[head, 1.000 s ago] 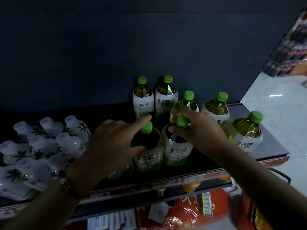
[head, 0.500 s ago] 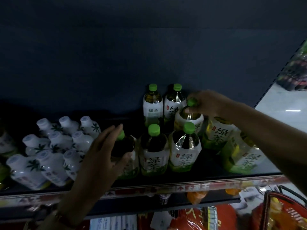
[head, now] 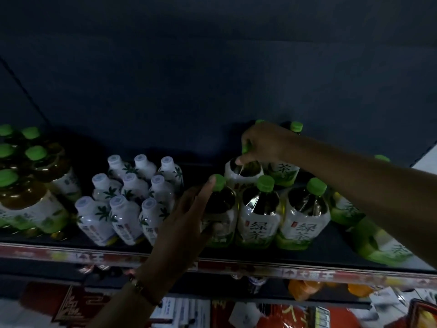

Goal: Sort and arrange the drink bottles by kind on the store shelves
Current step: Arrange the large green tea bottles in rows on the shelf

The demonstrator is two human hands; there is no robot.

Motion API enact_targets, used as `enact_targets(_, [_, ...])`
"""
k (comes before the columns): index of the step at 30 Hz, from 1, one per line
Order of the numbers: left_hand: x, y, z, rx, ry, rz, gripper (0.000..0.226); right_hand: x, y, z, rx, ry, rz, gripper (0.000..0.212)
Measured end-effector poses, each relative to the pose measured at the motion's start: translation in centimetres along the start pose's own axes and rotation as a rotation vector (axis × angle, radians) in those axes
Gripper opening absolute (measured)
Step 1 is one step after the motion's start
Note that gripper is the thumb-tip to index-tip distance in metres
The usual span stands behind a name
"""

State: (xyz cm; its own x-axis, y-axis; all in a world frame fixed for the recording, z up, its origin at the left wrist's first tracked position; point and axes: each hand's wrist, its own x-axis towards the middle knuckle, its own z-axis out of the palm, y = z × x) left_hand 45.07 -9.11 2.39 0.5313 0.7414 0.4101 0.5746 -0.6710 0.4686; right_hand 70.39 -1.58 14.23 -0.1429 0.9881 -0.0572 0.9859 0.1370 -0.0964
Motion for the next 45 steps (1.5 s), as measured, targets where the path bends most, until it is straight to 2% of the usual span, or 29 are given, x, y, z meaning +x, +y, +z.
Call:
enact_targets(7, [0.0, -0.6, 0.4, 0.045, 0.055, 0.060, 0.105, 2.3, -3.2, 0.6, 0.038, -0.005, 0.000, 0.046])
enact_targets(14, [0.7, -1.2, -0.2, -0.022, -0.008, 0.070, 0.095, 2.0, -4.9, 0.8, 0.140, -0.016, -0.028, 0.045])
enact_targets(17, [1.2, -1.3, -1.0, -0.184, -0.043, 0.048, 0.090, 1.4, -4.2, -0.4, 0.170, -0.102, 0.049, 0.055])
enact_targets(18, [1.5, -1.2, -1.2, -0.194, -0.039, 0.056, 0.092, 1.3, -3.7, -1.0, 0.182, -0.073, 0.082, 0.059])
enact_targets(21, [2.5, -1.3, -1.2, -0.116, -0.074, 0.064, 0.107, 2.3, -0.6, -2.5, 0.211, 0.210, 0.247, 0.057])
enact_targets(22, [2.8, -1.5, -1.1, -0.110, -0.111, 0.049, 0.111, 2.9, 0.7, -2.5, 0.179, 0.238, 0.305, 0.056])
enact_targets(25, [3.3, -2.1, -0.3, -0.107, -0.181, 0.057, 0.112, 3.6, 3.6, -0.7, 0.120, 0.027, 0.453, 0.072])
enact_targets(27, [3.2, -2.4, 0.2, -0.137, -0.172, 0.047, 0.109, 3.7, 4.3, 0.6, 0.157, 0.002, 0.491, 0.069])
enact_targets(30, [2.8, -2.7, 0.7, -0.155, -0.146, 0.031, 0.107, 3.7, 4.6, 1.2, 0.132, 0.111, 0.465, 0.058])
enact_targets(36, [3.0, -3.3, 1.0, -0.154, -0.173, 0.017, 0.105, 1.1, 4.0, 0.5, 0.038, 0.031, 0.272, 0.034])
enact_targets(39, [3.0, -3.6, 1.3, -0.180, -0.179, -0.002, 0.106, -0.4, 4.0, 0.2, 0.043, 0.004, 0.173, 0.035])
enact_targets(45, [3.0, -3.7, 1.3, -0.251, -0.216, -0.037, 0.106, -2.7, 3.4, 0.1, 0.204, -0.026, 0.120, 0.038])
